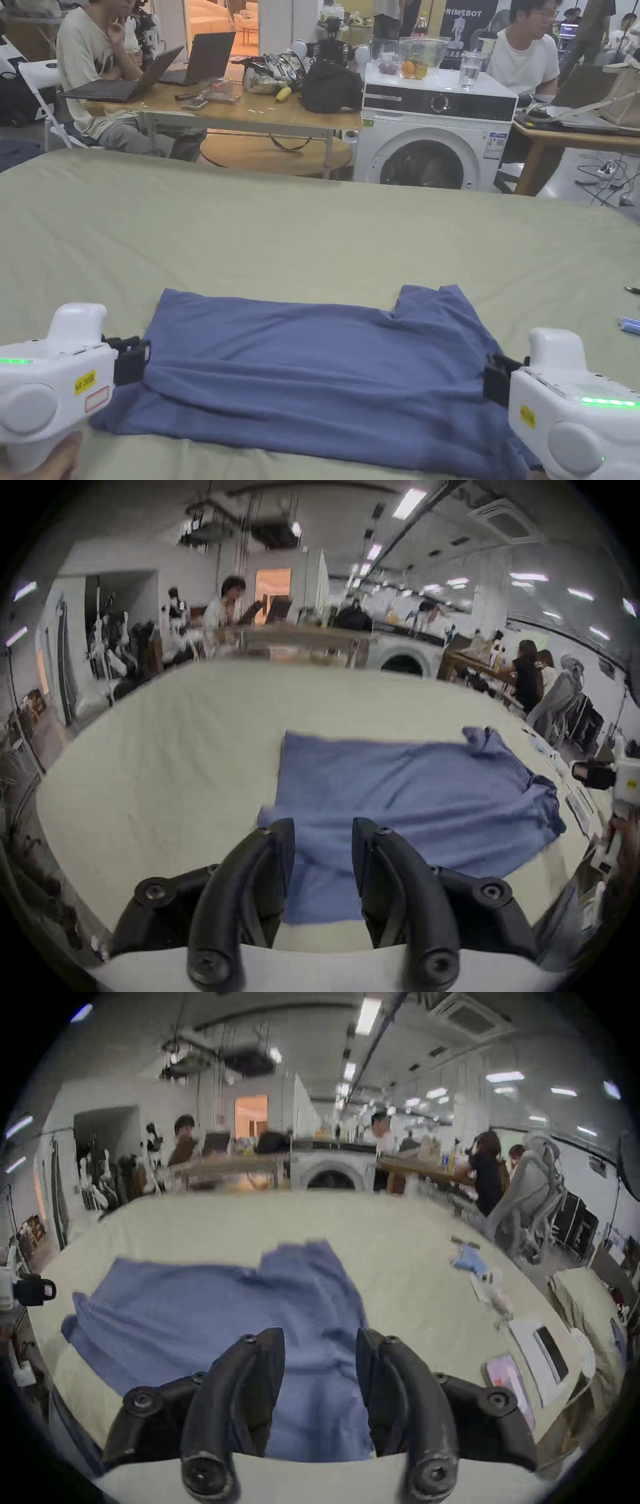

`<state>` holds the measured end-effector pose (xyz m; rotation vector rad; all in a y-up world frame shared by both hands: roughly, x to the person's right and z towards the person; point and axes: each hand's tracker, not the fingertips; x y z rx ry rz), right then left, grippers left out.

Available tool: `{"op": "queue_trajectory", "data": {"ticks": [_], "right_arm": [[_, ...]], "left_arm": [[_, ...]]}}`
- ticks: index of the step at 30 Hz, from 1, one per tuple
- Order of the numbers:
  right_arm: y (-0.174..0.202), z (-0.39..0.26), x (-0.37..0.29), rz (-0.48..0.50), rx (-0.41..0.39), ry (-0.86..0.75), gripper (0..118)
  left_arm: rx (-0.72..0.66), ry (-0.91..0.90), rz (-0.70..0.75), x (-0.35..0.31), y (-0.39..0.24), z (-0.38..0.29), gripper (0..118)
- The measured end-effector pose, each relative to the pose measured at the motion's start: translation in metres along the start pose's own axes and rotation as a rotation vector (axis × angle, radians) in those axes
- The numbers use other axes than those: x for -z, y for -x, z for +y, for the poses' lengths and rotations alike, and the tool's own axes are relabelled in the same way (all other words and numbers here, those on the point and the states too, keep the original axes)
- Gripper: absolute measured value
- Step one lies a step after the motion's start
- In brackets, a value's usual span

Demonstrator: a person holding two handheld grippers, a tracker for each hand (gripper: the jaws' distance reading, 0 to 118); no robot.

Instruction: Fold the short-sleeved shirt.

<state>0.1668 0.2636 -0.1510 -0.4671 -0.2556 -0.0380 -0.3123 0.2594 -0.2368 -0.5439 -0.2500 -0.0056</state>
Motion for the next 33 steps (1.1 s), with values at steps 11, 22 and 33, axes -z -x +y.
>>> {"op": "queue_trajectory", "data": {"ticks": [11,22,33], "right_arm": [[0.046,0.003,0.020,0.052,0.053,-0.149,0],[0.053,0.024,0.062,0.071,0.030,-0.076,0],[0.041,0.020,0.092,0.051,-0.022,0.018,0]], "left_arm": [[0.019,-0.178,0.030,0.013,-0.021,0.007,0],[-0.072,0.194,-0.018,0.149,0.058,0.102,9],[-0.136,0.564,-0.021,0.271,0.065,0.112,49]]}}
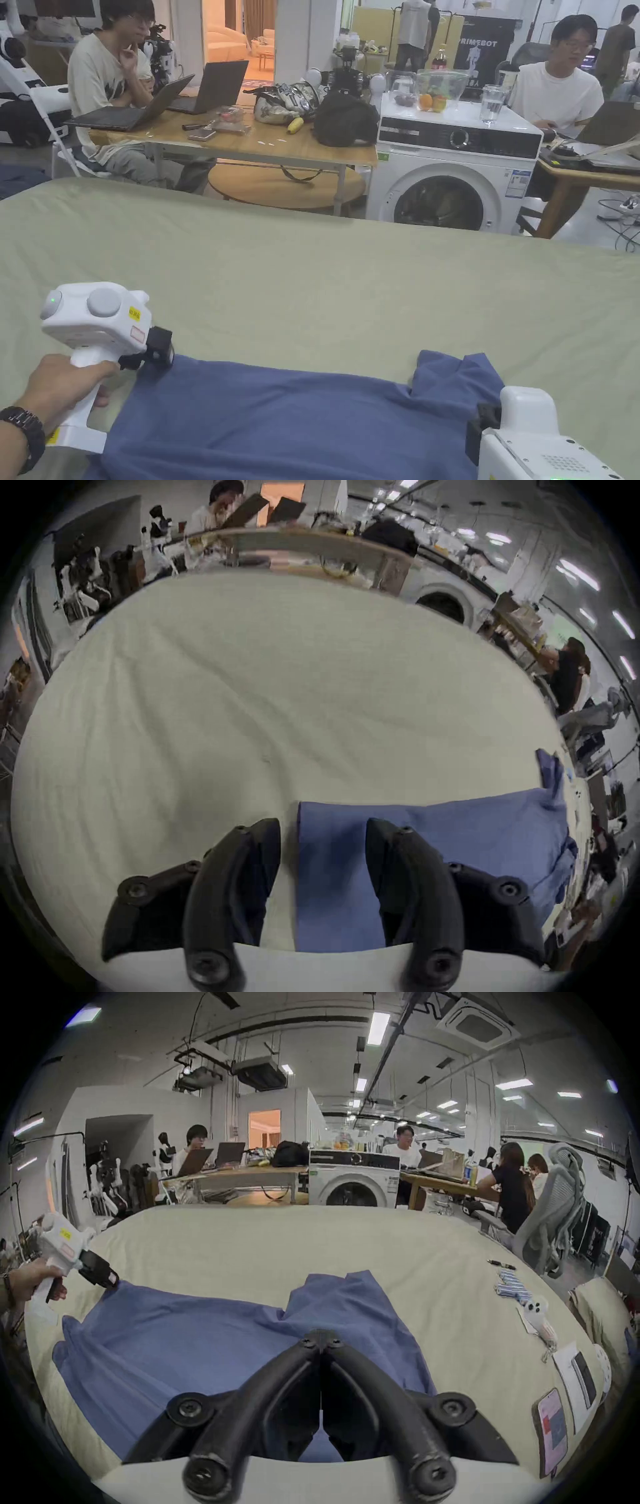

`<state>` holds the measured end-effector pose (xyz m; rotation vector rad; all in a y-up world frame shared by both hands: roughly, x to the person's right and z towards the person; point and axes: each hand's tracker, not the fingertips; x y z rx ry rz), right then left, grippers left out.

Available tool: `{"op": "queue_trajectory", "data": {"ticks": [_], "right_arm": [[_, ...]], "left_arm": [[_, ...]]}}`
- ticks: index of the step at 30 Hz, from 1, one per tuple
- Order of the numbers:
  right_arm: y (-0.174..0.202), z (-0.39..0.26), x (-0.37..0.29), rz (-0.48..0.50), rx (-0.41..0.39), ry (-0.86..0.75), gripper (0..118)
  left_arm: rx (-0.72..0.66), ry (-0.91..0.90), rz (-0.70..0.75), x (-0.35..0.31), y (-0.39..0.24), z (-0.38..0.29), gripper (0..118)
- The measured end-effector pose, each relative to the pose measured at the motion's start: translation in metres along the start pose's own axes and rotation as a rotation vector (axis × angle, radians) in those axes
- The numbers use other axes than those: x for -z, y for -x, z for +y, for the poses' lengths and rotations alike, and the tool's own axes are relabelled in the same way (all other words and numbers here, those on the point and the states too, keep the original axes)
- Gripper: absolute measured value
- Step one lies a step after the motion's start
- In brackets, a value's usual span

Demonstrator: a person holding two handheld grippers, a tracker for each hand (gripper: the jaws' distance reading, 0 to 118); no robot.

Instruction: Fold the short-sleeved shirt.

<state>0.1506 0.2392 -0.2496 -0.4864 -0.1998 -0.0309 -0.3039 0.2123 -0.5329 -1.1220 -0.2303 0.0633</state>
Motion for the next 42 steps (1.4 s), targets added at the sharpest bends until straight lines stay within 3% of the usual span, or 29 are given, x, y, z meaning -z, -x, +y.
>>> {"op": "queue_trajectory", "data": {"ticks": [5,7,9,17,20,21,29,31,35,37,38,39,42], "right_arm": [[-0.008,-0.005,0.005,-0.010,-0.013,0.043,0],[-0.011,-0.006,0.007,-0.008,-0.010,0.059,0],[-0.015,-0.005,0.011,-0.012,0.000,0.078,0],[-0.049,0.029,0.048,-0.021,0.054,0.166,2],[-0.068,0.049,0.083,-0.026,0.062,0.245,49],[-0.074,0.054,0.096,-0.022,0.065,0.284,56],[-0.103,0.059,0.194,0.003,0.124,0.541,56],[-0.101,0.054,0.210,0.038,0.093,0.588,56],[-0.092,0.053,0.221,0.017,0.050,0.608,54],[-0.092,0.057,0.220,0.011,0.026,0.594,31],[-0.094,0.056,0.220,0.000,0.010,0.575,8],[-0.095,0.056,0.220,-0.006,0.001,0.568,0],[-0.102,0.053,0.207,0.034,0.047,0.554,0]], "left_arm": [[0.064,-0.040,0.086,0.012,-0.016,-0.005,45],[0.100,-0.032,0.126,0.010,-0.021,-0.003,30],[0.144,-0.052,0.118,0.008,-0.026,-0.003,0],[0.160,-0.195,0.067,-0.031,-0.024,-0.016,0],[0.149,-0.251,0.039,-0.047,-0.021,-0.023,0],[0.142,-0.265,0.032,-0.052,-0.021,-0.026,0],[0.107,-0.308,-0.010,-0.071,-0.019,-0.052,0],[0.102,-0.314,-0.015,-0.073,-0.019,-0.056,0],[0.088,-0.316,-0.020,-0.074,-0.017,-0.061,0],[0.106,-0.339,0.000,-0.074,-0.015,-0.059,0],[0.104,-0.337,0.001,-0.073,-0.015,-0.058,0],[0.102,-0.337,0.002,-0.073,-0.016,-0.058,0],[0.091,-0.335,-0.007,-0.072,-0.014,-0.056,0]]}}
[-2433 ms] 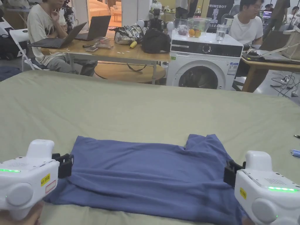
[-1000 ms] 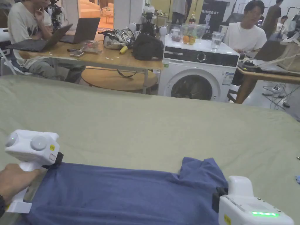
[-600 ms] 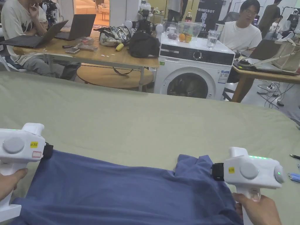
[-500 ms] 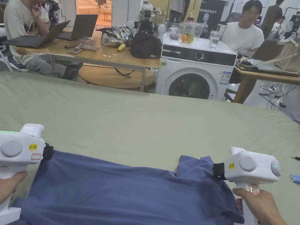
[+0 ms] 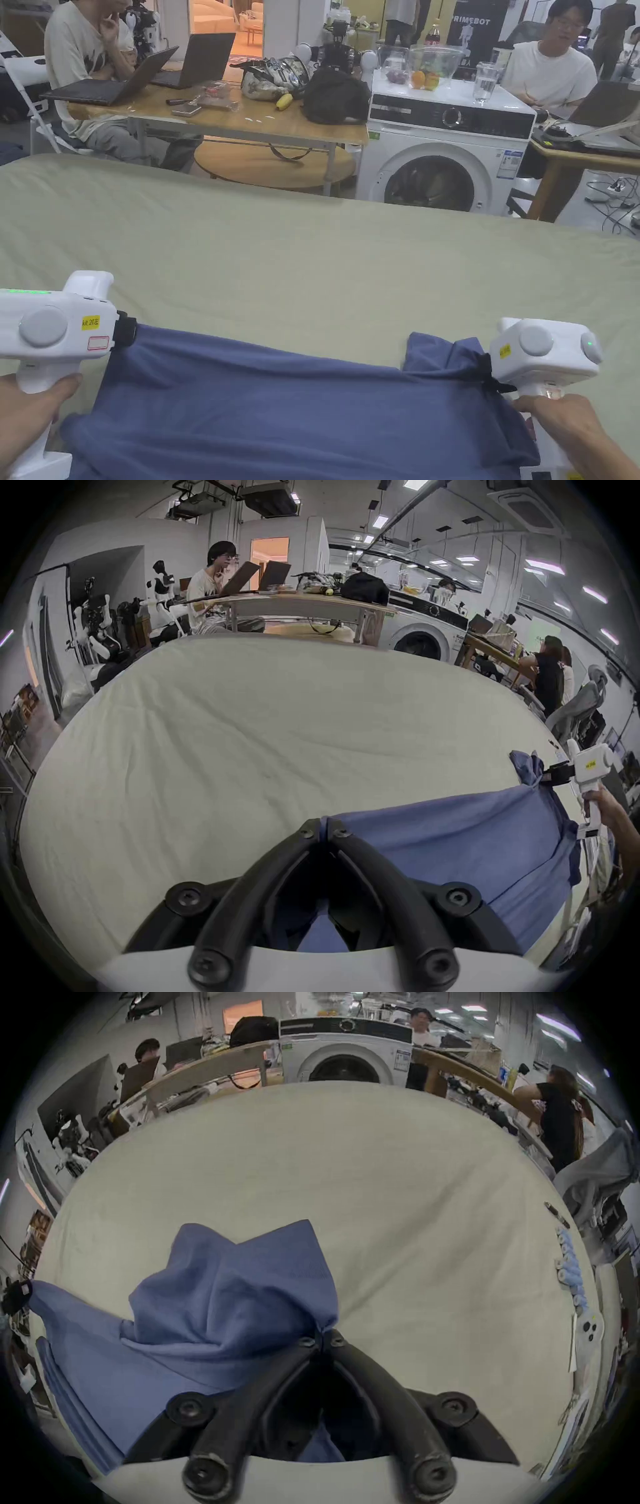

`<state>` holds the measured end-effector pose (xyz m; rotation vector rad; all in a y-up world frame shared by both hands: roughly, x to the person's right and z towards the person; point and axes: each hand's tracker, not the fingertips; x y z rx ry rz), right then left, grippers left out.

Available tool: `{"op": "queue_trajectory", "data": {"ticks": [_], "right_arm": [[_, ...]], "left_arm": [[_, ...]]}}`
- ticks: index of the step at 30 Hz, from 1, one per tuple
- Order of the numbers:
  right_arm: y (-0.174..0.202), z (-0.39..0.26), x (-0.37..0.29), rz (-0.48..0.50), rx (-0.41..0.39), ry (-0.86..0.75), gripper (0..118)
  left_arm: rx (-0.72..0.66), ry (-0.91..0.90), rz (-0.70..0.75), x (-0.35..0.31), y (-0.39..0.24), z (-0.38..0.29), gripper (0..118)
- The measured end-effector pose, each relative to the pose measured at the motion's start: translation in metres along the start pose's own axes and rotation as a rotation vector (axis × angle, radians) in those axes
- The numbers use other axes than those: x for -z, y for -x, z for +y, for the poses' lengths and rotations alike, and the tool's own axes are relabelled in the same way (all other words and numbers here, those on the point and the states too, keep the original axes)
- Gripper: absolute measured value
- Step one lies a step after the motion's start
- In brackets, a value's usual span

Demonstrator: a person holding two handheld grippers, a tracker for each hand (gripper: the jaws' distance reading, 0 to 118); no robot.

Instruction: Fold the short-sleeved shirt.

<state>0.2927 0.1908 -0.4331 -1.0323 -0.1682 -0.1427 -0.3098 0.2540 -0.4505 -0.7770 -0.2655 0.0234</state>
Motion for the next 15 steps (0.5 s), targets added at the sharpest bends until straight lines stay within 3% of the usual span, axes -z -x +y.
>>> {"op": "queue_trajectory", "data": {"ticks": [8,15], "right_arm": [[-0.002,-0.029,-0.085,0.055,0.024,-0.202,0],[0.000,-0.086,-0.163,0.034,0.002,-0.296,0]], "left_arm": [[-0.012,-0.041,-0.005,-0.024,0.004,-0.002,0],[-0.033,-0.101,-0.046,-0.078,0.011,-0.021,0]]}}
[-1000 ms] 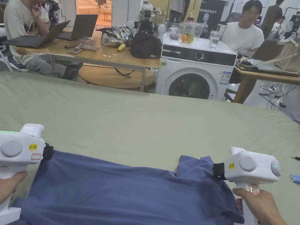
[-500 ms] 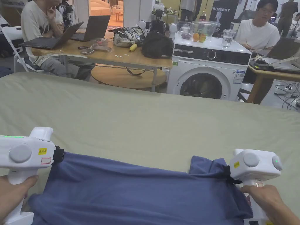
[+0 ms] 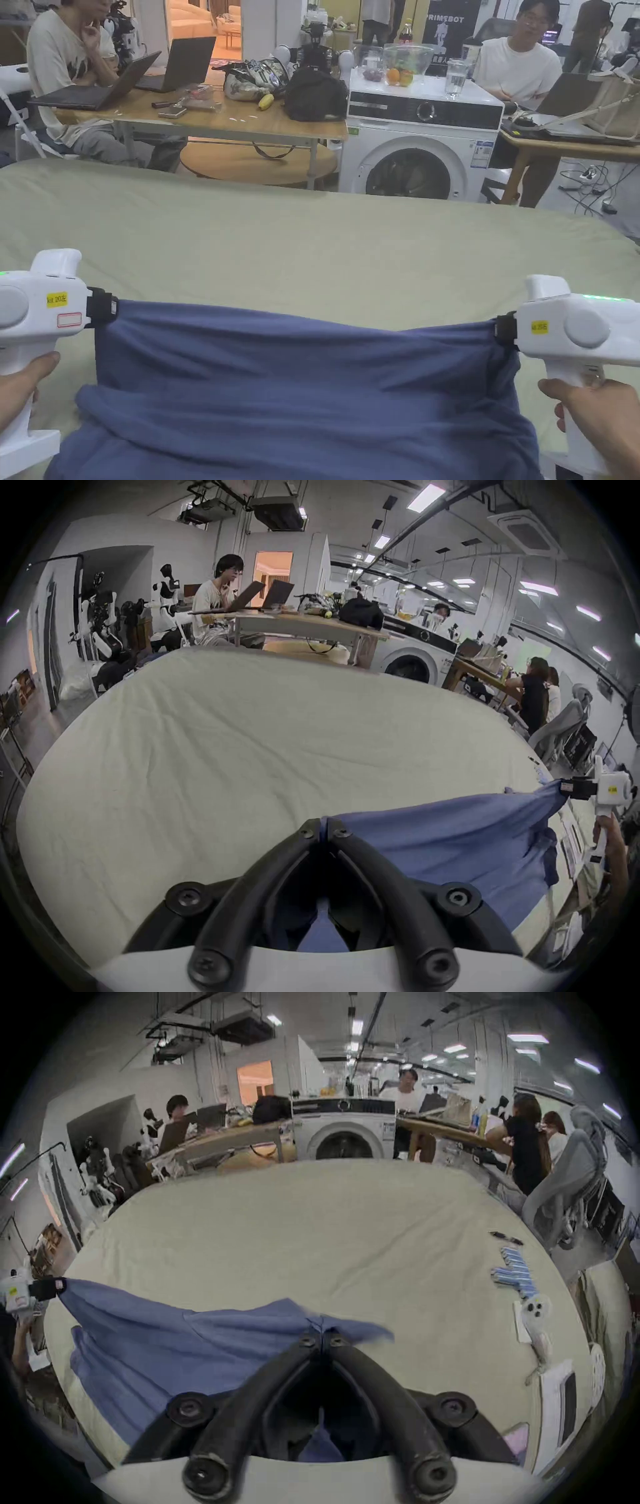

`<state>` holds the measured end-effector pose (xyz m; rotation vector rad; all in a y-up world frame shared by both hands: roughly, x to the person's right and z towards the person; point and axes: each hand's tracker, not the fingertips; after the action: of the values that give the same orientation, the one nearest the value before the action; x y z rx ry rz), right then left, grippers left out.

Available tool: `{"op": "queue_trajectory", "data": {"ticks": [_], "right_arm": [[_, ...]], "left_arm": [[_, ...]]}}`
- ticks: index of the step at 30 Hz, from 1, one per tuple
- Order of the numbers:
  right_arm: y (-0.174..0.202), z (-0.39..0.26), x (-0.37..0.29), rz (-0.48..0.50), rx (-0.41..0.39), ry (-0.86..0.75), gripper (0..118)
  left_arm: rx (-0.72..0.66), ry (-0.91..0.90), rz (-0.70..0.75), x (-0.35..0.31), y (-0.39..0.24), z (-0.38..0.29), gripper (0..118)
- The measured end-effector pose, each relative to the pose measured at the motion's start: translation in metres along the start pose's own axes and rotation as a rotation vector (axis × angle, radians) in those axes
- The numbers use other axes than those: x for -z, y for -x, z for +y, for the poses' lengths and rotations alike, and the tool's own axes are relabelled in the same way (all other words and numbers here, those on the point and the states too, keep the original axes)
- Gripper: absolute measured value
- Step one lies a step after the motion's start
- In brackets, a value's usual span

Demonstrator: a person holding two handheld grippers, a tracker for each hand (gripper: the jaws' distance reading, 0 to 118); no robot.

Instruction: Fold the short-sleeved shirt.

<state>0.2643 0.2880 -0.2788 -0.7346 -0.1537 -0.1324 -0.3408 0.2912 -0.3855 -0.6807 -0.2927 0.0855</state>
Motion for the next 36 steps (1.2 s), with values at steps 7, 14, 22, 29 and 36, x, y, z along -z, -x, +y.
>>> {"op": "queue_trajectory", "data": {"ticks": [7,14,22,29,36], "right_arm": [[0.000,-0.048,-0.065,-0.021,0.002,-0.014,0],[0.002,-0.102,-0.082,-0.054,-0.051,0.100,0],[0.003,-0.147,-0.036,-0.116,-0.137,0.319,0],[0.013,-0.146,-0.020,-0.156,-0.131,0.356,0],[0.024,-0.121,-0.056,-0.240,-0.122,0.252,46]], "left_arm": [[-0.003,-0.015,-0.039,-0.051,0.008,-0.030,0],[-0.010,0.112,-0.059,-0.070,0.014,-0.079,0],[-0.022,0.401,-0.002,-0.035,0.021,-0.130,0],[-0.031,0.420,0.039,-0.025,0.011,-0.127,0],[-0.039,0.300,0.059,-0.048,-0.008,-0.105,38]]}}
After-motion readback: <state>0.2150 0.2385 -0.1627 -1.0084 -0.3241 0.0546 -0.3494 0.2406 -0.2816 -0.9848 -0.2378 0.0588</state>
